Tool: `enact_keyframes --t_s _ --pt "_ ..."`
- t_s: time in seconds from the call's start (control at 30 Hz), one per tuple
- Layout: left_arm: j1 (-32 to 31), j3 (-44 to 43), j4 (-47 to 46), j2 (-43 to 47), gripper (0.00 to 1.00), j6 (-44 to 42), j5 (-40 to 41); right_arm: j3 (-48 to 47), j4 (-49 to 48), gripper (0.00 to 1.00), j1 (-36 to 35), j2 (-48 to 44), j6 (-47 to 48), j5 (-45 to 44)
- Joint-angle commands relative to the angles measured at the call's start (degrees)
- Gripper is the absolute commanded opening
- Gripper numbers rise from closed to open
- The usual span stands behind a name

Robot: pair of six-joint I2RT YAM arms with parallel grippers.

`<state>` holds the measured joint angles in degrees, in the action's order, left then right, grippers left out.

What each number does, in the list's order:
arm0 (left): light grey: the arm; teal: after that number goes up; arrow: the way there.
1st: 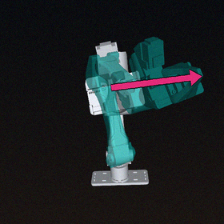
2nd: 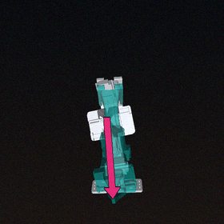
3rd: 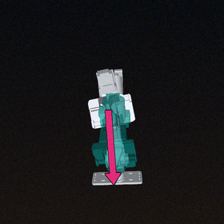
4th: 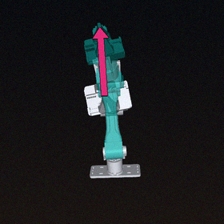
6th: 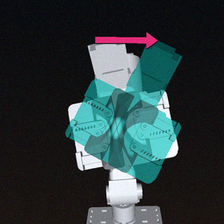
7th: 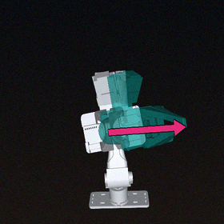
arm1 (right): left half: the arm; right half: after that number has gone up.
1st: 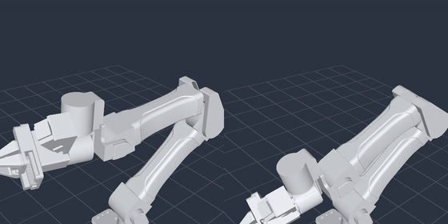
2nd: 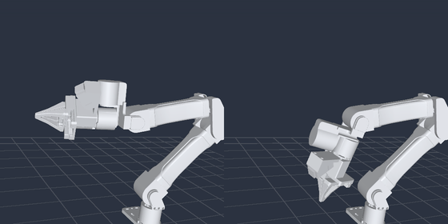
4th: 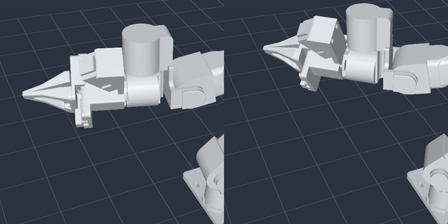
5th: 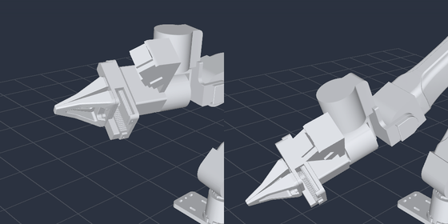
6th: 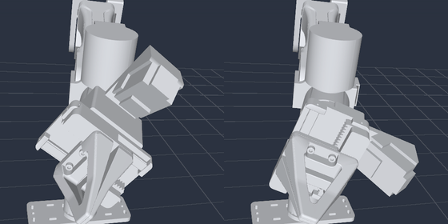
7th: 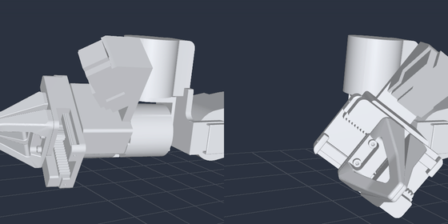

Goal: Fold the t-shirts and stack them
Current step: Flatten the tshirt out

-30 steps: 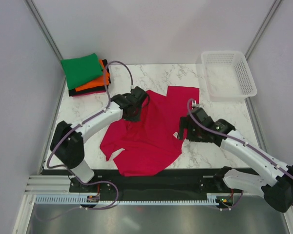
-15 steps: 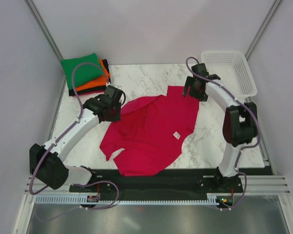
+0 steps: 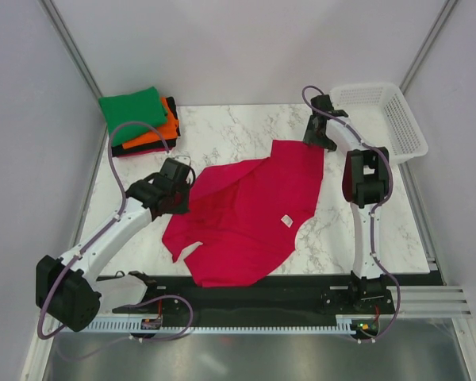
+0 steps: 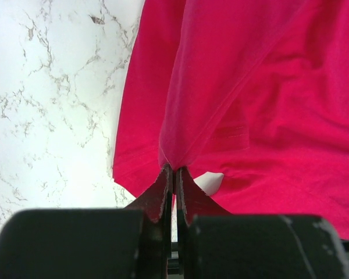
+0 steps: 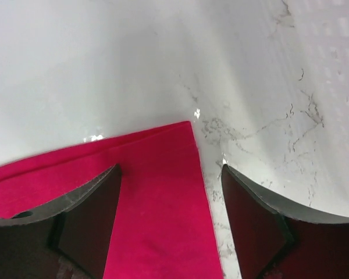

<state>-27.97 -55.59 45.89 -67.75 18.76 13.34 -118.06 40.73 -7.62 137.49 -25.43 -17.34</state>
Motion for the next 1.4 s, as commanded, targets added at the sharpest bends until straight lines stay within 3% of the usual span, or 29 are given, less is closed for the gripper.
enact_keyframes --t_s 0.0,0.2,0.43,0.53,0.77,0.87,1.17,1.37 --pt "0.3 0.6 -3.1 1.4 0.02 0.0 -0.2 -2.7 -1.4 0.76 0.4 2.1 1.3 -2.6" --pt "0.3 0.7 -3.3 -0.2 0.02 0.0 -1.0 -1.1 -3.4 0.64 0.7 4.5 0.8 -2.7" --pt "0.4 0.8 -3.3 -0.9 0.02 0.0 -0.2 7.5 -10.3 0.16 0.7 1.2 -0.5 2.4" --pt "0.4 0.8 -3.2 -1.4 0.02 0.3 0.6 9.7 -10.8 0.00 0.6 0.1 -0.6 3.7" --pt "1.0 -0.7 -2.3 -0.8 0.02 0.8 1.6 15.3 -12.5 0.00 0.3 -10.5 -0.6 7.3" --pt "1.2 -6.0 1.6 1.1 0.02 1.9 1.2 17.6 -11.7 0.00 -0.6 -18.2 -0.6 7.9" --pt "1.2 -32.3 10.6 5.6 0.02 2.9 1.3 18.6 -8.0 0.00 -2.9 -44.2 3.8 14.2" --pt "1.2 -43.8 11.0 10.4 0.02 0.8 -3.3 16.0 -5.5 0.00 -2.9 -62.7 7.9 17.3"
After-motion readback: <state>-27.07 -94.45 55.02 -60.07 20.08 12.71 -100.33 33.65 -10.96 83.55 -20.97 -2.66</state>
